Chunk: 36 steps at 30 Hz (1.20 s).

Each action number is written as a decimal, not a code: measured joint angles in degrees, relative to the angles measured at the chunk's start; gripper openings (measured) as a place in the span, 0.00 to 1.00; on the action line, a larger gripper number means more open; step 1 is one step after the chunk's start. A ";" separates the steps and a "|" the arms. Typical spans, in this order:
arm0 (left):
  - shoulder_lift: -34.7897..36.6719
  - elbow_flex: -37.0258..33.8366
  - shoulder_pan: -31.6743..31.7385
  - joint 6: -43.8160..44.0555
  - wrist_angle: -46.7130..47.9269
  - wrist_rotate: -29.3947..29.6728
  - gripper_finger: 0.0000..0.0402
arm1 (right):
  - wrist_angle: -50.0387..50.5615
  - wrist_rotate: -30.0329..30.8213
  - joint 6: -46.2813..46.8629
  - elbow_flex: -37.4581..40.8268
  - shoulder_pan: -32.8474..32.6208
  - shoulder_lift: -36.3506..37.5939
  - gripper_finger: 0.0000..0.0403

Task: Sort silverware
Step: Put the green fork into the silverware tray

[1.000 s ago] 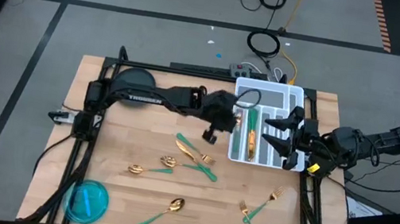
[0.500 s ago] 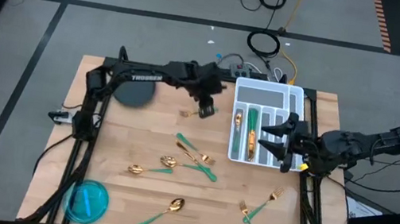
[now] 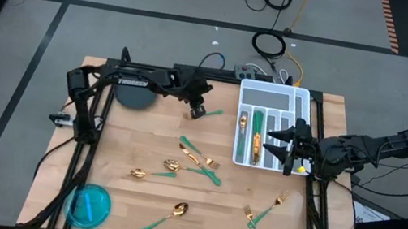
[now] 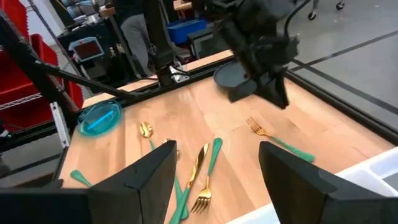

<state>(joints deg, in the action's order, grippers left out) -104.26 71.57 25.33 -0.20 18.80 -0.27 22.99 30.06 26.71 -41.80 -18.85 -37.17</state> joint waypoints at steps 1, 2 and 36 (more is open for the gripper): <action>-0.27 -0.77 -0.24 0.37 -1.10 0.07 0.15 | -0.01 0.12 -0.25 0.00 0.00 0.00 0.56; -0.81 -1.17 -0.52 0.49 -1.83 0.15 0.15 | -0.01 0.17 -0.29 0.00 0.00 0.00 0.56; -11.02 -0.53 -4.98 -0.10 1.51 2.14 0.01 | -3.09 0.10 1.10 -0.02 0.00 0.14 0.56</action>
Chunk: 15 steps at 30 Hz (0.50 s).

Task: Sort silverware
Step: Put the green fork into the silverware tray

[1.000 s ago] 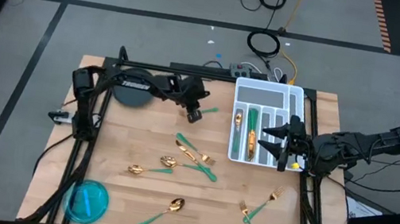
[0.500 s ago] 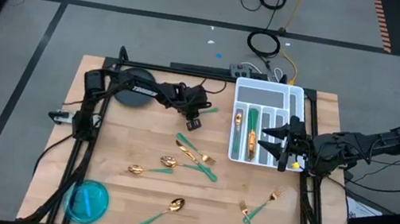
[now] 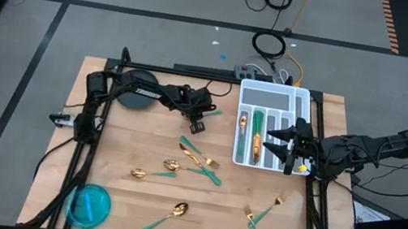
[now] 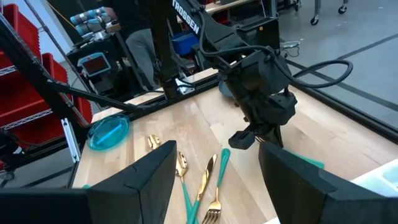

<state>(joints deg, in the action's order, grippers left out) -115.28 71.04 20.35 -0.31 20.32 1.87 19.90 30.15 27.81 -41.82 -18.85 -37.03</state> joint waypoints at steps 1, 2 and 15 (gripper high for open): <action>0.69 0.21 0.17 0.25 0.57 -0.29 0.01 | -0.04 0.00 -0.04 0.00 0.00 0.07 0.56; 1.42 0.23 0.32 1.10 1.67 -0.98 0.01 | 0.00 0.02 -0.08 0.00 0.00 0.17 0.56; 9.50 0.56 0.58 13.88 -5.16 -4.82 0.00 | 0.16 5.13 -0.18 0.00 0.00 2.15 0.56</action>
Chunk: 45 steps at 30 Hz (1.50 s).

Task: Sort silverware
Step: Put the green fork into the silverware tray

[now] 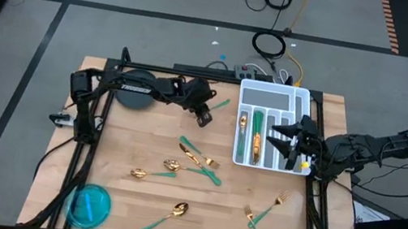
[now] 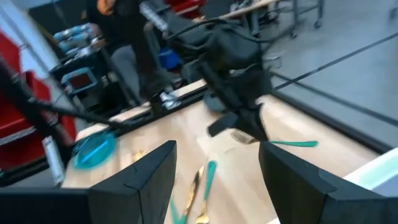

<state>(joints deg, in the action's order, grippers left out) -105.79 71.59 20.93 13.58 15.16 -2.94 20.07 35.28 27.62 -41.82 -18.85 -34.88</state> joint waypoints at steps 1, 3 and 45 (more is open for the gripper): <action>0.74 0.00 -0.01 2.09 -1.54 -1.14 0.00 | 0.02 0.91 -0.15 0.00 0.00 0.57 0.56; 2.26 0.00 -0.23 6.85 -6.72 -3.06 0.00 | -0.04 1.84 -0.88 0.00 0.00 1.82 0.56; -29.33 40.50 -13.71 55.15 -22.79 13.83 0.00 | -1.86 2.32 -5.38 0.00 -0.01 6.87 0.56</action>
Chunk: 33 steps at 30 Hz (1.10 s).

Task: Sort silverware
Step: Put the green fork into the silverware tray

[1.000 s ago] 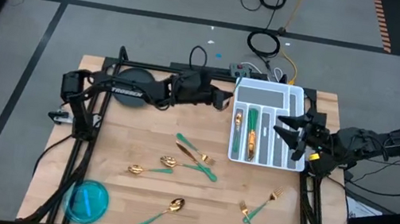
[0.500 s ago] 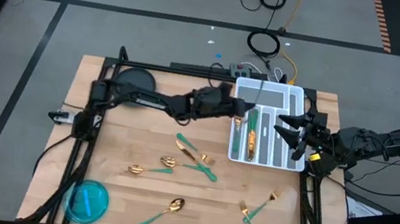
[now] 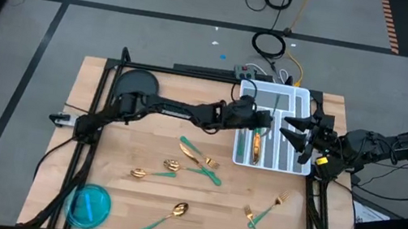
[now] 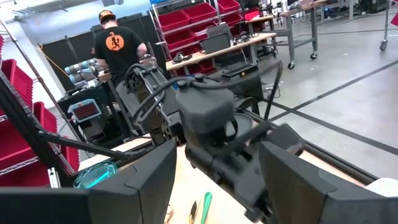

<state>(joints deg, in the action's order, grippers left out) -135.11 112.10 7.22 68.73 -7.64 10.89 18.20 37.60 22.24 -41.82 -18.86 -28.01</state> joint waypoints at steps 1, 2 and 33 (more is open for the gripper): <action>-0.57 1.01 -0.11 -0.02 0.96 0.88 0.00 | 0.00 0.00 0.00 0.00 0.01 0.00 0.56; -1.01 1.82 -0.22 -0.11 1.96 1.96 0.00 | -0.01 0.00 -0.12 0.00 0.01 0.00 0.56; -15.58 22.90 -2.27 1.40 13.60 7.14 0.00 | -0.86 -0.17 -3.48 0.00 0.01 0.00 0.56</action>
<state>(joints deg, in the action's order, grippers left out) -150.69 135.00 4.95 70.13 5.96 18.03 17.35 37.43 18.76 -41.82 -18.85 -28.01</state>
